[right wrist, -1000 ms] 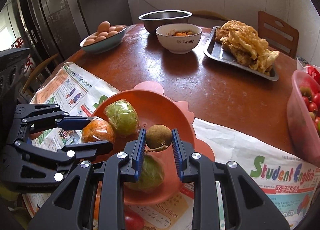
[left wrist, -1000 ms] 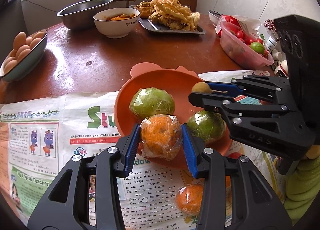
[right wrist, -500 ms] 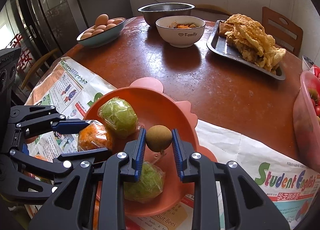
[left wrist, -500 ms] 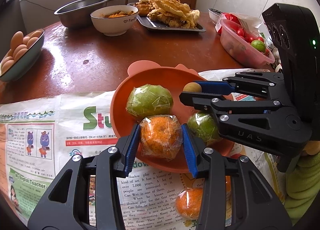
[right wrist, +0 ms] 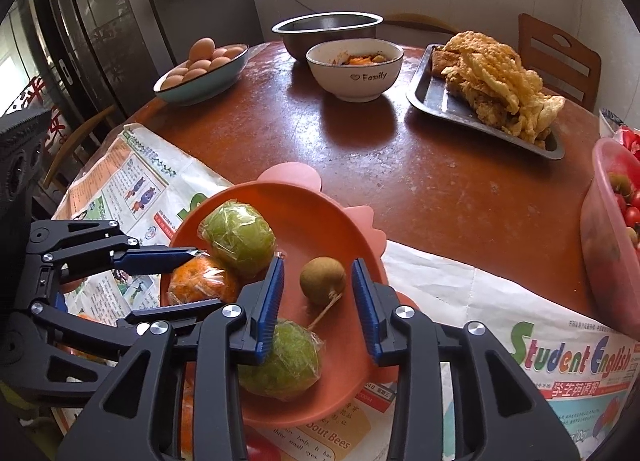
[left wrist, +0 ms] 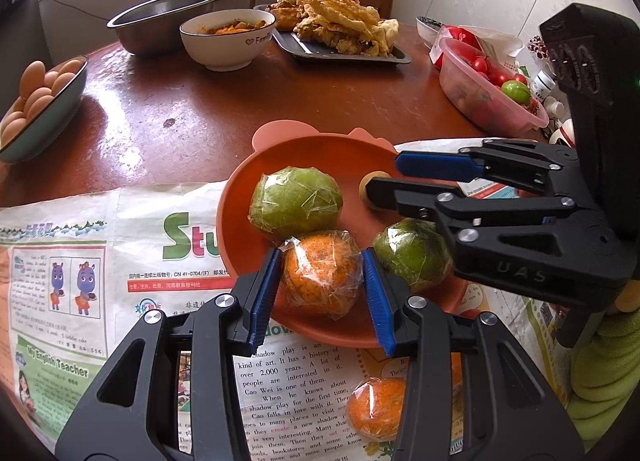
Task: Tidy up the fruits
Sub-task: 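Carry the wrapped mandarin and the brown fruit over the orange plate, then lower both fruits into the plate and open both tools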
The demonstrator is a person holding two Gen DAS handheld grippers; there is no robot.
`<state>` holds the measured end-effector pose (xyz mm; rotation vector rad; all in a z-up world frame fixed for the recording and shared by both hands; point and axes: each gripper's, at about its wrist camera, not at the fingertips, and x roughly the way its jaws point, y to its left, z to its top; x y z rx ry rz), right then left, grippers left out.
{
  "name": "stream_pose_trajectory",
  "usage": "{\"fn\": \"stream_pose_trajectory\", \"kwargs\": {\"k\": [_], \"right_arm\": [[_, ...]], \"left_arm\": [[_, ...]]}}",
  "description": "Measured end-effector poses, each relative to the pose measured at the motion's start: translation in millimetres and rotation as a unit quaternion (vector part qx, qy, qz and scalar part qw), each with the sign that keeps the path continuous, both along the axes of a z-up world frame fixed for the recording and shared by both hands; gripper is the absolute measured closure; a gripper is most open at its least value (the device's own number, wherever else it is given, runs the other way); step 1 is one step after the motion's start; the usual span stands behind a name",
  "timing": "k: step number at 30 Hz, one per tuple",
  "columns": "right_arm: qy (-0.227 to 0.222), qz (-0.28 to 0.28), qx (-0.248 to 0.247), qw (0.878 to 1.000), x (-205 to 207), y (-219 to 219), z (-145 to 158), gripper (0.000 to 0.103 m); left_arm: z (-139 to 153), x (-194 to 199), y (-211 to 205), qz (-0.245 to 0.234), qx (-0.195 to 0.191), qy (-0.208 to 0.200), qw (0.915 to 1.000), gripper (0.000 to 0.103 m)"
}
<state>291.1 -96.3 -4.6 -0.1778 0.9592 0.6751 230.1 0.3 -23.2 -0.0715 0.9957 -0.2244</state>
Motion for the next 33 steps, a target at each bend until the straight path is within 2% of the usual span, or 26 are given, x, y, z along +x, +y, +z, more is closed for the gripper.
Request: {"fn": "stream_pose_trajectory", "kwargs": {"k": [12, 20, 31, 33], "right_arm": [[-0.009, -0.013, 0.008, 1.0, -9, -12, 10, 0.061], [-0.018, -0.027, 0.013, 0.999, -14, -21, 15, 0.053], [-0.039, -0.043, 0.026, 0.998, -26, -29, 29, 0.027], [-0.043, -0.046, 0.027, 0.998, -29, -30, 32, 0.026]], "left_arm": [[1, -2, -1, 0.003, 0.0, 0.002, 1.0, 0.069], [6, -6, 2, 0.007, -0.005, -0.003, 1.0, 0.069], [27, -20, 11, 0.025, -0.006, -0.025, 0.9994, 0.054], [31, -23, 12, 0.028, -0.005, -0.031, 0.9991, 0.05]]}}
